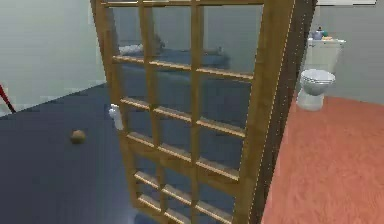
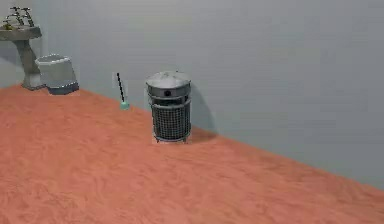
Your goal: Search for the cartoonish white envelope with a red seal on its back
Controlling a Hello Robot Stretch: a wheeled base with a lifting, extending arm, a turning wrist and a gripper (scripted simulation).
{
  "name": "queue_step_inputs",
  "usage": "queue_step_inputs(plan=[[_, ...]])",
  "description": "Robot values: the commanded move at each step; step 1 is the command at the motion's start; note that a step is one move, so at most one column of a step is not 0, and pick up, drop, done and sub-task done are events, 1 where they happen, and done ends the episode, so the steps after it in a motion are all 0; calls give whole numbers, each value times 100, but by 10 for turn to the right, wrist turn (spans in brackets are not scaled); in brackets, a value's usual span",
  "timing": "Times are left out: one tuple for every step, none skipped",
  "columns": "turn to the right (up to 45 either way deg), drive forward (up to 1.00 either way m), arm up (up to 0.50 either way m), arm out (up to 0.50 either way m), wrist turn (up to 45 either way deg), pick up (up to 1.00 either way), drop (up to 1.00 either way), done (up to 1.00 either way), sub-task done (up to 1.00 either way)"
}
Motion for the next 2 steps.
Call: queue_step_inputs(plan=[[450, 0, 0, 0, 0, 0, 0, 0, 0], [270, 0, 0, 0, 0, 0, 0, 0, 0]])
